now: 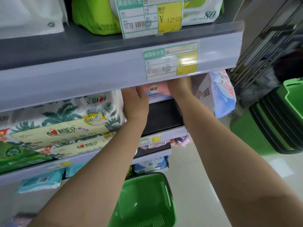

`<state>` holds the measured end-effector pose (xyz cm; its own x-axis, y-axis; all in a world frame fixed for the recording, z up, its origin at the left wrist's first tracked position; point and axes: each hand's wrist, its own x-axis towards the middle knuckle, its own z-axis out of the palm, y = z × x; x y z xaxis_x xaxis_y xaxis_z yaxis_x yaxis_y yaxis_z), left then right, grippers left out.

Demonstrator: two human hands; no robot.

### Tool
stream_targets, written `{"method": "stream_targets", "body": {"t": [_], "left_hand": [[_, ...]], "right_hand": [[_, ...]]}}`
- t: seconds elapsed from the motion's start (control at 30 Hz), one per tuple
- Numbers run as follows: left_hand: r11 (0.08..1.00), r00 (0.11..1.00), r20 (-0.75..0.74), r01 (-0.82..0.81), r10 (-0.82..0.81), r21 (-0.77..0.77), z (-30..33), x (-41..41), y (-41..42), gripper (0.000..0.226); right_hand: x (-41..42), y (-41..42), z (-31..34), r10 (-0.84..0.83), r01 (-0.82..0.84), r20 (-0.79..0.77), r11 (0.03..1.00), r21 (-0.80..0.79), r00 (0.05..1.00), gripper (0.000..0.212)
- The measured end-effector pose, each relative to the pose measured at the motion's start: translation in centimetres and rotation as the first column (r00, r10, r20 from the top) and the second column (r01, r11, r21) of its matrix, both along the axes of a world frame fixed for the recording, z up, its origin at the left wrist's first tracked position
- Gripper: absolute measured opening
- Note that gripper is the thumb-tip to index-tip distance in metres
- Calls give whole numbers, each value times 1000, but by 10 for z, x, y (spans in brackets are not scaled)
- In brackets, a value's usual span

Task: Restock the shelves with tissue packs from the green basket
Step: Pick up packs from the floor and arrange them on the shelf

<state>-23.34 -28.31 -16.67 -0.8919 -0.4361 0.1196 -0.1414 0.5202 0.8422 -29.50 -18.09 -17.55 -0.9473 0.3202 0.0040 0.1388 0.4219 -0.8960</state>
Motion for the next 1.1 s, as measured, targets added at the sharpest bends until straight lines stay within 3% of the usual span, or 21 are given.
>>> {"method": "stream_targets", "body": {"t": [0.07, 0.1, 0.17, 0.23, 0.33, 0.47, 0.57, 0.73, 0.9, 1.1], "left_hand": [[997, 999, 6, -51, 51, 55, 2, -4, 4, 43], [991, 996, 2, -83, 84, 103, 3, -7, 6, 45], [979, 992, 28, -129, 126, 159, 6, -12, 8, 47], [975, 985, 109, -152, 135, 164, 8, -17, 7, 44], [978, 975, 174, -160, 136, 136, 10, -18, 6, 44], [982, 975, 201, -128, 99, 136, 10, -14, 3, 45], [981, 976, 209, -93, 57, 168, 14, -12, 2, 54], [994, 964, 257, 35, -61, 102, -3, -3, 8, 78], [992, 955, 267, 125, -129, 32, -19, -7, 0, 76], [990, 919, 369, 142, -139, 20, -17, -11, 0, 82]], "right_hand": [[0, 0, -2, 35, -35, -27, 999, -4, 999, 9], [0, 1, -5, 69, -68, -17, 997, 18, 997, 12], [3, 5, -13, 70, -72, 38, 995, 70, 997, 47], [4, 11, -17, 54, -61, 71, 993, 99, 996, 59], [6, 18, -15, 70, -74, 124, 997, 29, 990, 46], [16, 20, -16, 164, -165, 146, 986, -7, 976, 51], [17, 16, -19, 144, -142, 147, 990, -23, 979, 46], [20, 14, -23, -94, 82, 102, 990, 112, 990, 29], [12, 7, -29, 10, -21, 49, 976, 216, 999, 24], [10, 9, -28, 125, -169, 141, 915, 367, 982, 28]]}}
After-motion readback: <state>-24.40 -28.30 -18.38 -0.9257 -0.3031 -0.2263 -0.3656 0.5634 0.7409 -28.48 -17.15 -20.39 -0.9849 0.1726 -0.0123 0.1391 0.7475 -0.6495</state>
